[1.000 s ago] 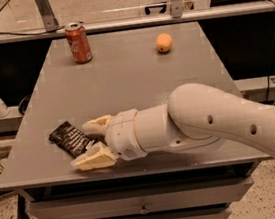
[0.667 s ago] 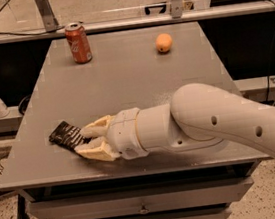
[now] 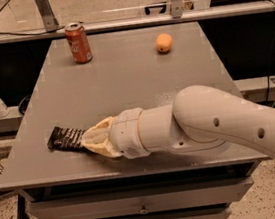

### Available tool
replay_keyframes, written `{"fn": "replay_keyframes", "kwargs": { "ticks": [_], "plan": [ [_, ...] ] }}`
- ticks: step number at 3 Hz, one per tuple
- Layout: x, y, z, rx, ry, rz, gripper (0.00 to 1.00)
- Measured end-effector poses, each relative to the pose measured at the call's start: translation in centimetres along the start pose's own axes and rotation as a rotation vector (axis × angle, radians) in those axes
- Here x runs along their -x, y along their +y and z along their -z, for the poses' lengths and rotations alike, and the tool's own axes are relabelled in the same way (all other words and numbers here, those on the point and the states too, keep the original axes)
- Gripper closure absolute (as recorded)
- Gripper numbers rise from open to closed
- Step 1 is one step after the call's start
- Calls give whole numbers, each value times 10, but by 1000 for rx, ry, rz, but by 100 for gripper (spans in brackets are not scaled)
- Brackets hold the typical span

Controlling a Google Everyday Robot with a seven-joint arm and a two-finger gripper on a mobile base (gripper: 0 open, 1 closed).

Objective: Move rxbar chocolate near coke can

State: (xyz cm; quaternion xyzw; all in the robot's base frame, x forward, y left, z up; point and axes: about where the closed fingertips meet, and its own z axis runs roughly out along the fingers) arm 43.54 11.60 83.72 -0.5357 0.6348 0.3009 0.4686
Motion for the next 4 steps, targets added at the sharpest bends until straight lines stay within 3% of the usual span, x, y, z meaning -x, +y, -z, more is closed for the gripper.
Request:
{"fn": "replay_keyframes", "kwargs": {
  "ticks": [1, 4],
  "plan": [
    [5, -7, 5, -15, -1, 3, 82],
    [17, -13, 18, -31, 3, -11, 12]
  ]
}}
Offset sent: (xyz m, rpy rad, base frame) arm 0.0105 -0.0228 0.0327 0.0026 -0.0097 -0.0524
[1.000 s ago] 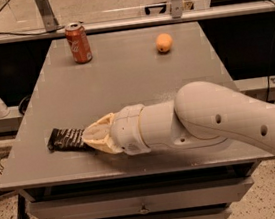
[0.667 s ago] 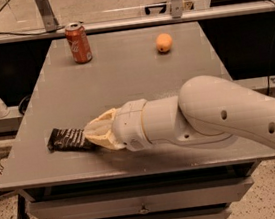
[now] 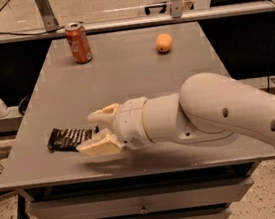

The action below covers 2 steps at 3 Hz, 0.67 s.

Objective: Move rxbar chocolate near coke can

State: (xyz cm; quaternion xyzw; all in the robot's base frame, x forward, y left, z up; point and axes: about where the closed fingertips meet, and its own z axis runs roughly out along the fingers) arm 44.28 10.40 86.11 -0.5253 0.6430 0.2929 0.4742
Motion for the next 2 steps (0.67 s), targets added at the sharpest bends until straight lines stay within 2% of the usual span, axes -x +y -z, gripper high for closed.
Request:
{"fn": "replay_keyframes", "kwargs": {
  "ticks": [1, 2],
  "plan": [
    [-2, 0, -3, 6, 1, -6, 0],
    [-9, -1, -9, 19, 4, -11, 0]
  ]
}}
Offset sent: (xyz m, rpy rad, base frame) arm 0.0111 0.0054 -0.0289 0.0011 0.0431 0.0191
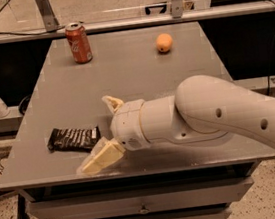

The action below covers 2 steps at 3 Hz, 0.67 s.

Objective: Move rxbar chocolate near coke can

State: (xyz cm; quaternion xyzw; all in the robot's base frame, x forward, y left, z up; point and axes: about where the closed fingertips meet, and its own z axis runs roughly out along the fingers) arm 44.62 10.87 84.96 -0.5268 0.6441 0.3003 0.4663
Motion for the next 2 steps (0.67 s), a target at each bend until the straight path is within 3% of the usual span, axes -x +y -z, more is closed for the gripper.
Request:
{"fn": "replay_keyframes", "kwargs": {
  "ticks": [1, 2],
  "plan": [
    [-10, -4, -11, 12, 6, -7, 0],
    [-14, -8, -17, 17, 7, -2, 18]
  ]
}}
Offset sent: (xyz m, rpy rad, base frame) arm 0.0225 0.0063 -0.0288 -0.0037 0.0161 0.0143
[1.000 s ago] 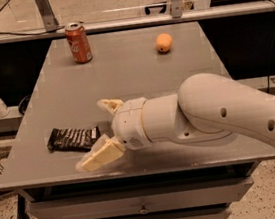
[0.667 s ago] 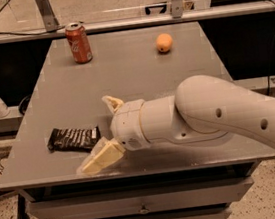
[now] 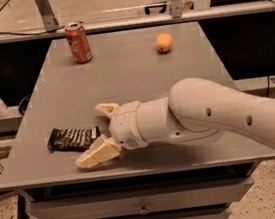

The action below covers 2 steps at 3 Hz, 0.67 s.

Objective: Move rxbar chocolate near coke can

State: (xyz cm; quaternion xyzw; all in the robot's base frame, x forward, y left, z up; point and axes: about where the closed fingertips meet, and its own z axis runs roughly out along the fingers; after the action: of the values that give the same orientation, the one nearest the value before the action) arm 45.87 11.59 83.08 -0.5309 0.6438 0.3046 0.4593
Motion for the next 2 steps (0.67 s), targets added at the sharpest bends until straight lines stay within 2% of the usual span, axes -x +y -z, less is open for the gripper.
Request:
{"fn": "replay_keyframes", "kwargs": {
  "ticks": [2],
  "plan": [
    [-7, 2, 3, -15, -1, -14, 65]
  ]
}}
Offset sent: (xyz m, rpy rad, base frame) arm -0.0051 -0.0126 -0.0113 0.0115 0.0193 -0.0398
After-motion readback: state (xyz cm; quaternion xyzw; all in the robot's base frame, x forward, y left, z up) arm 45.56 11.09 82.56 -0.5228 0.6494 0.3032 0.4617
